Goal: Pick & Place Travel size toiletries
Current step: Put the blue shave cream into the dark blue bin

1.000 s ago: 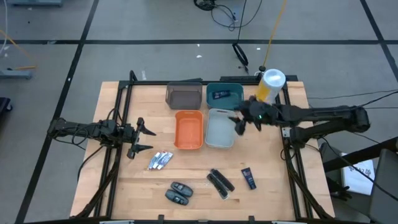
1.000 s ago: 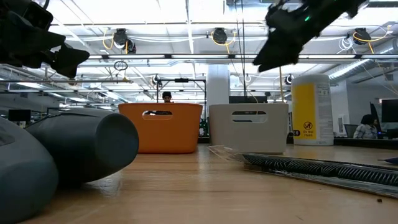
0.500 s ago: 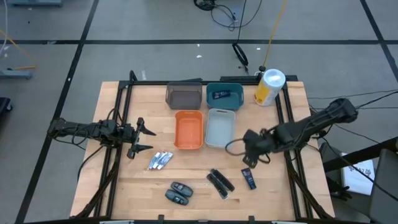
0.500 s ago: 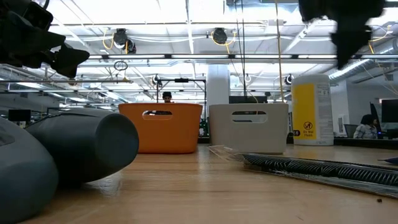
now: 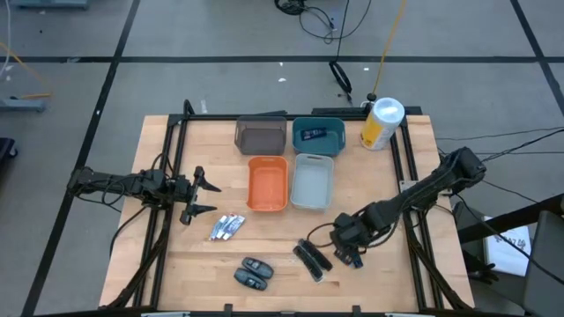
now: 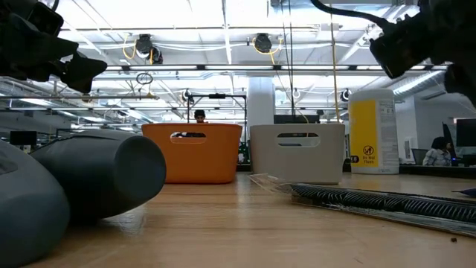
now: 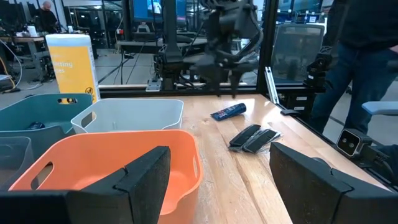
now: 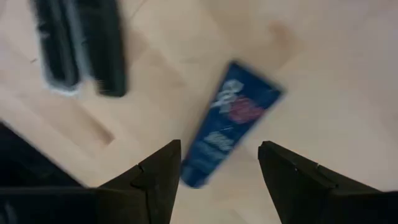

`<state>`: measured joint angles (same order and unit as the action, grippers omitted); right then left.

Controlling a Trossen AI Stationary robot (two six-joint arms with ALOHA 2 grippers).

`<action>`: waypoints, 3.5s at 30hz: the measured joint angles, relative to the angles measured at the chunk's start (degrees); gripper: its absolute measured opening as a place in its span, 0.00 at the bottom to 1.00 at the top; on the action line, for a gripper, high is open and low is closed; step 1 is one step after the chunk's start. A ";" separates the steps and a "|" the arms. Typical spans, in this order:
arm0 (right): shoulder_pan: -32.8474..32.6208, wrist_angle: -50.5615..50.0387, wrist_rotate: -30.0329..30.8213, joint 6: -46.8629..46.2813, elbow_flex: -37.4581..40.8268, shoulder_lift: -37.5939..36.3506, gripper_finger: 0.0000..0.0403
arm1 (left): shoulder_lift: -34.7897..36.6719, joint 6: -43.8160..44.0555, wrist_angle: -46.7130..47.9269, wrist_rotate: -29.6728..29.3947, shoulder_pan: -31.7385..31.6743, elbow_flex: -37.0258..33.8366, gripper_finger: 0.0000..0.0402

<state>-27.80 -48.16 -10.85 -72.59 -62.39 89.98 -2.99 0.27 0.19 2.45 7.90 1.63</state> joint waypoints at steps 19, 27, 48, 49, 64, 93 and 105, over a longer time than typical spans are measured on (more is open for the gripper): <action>-5.37 3.43 -0.11 -9.43 0.02 6.51 0.52 | 0.00 0.02 0.00 -0.01 0.00 0.00 0.68; -5.33 2.91 3.63 -9.31 0.02 6.50 0.52 | -0.01 0.00 0.00 0.00 0.01 0.00 0.68; -5.26 11.32 0.04 -8.84 8.35 6.18 0.51 | -0.01 0.00 0.01 0.00 0.00 0.02 0.68; -5.28 11.44 -1.16 -7.39 8.36 6.18 0.51 | -0.02 0.00 0.00 -0.01 0.00 0.00 0.68; -6.09 11.50 3.26 -0.12 8.46 6.12 0.51 | -0.02 0.00 0.00 -0.01 0.00 0.02 0.68; -5.94 11.49 6.71 3.51 8.52 6.23 0.36 | 0.00 0.00 0.02 -0.01 0.00 0.02 0.68; -5.96 11.17 10.60 7.20 8.57 6.25 0.35 | -0.01 0.01 0.00 -0.01 0.00 0.01 0.68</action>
<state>-33.76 -36.99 -0.26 -65.39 -53.82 96.23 -3.00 0.28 0.19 2.44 7.90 1.64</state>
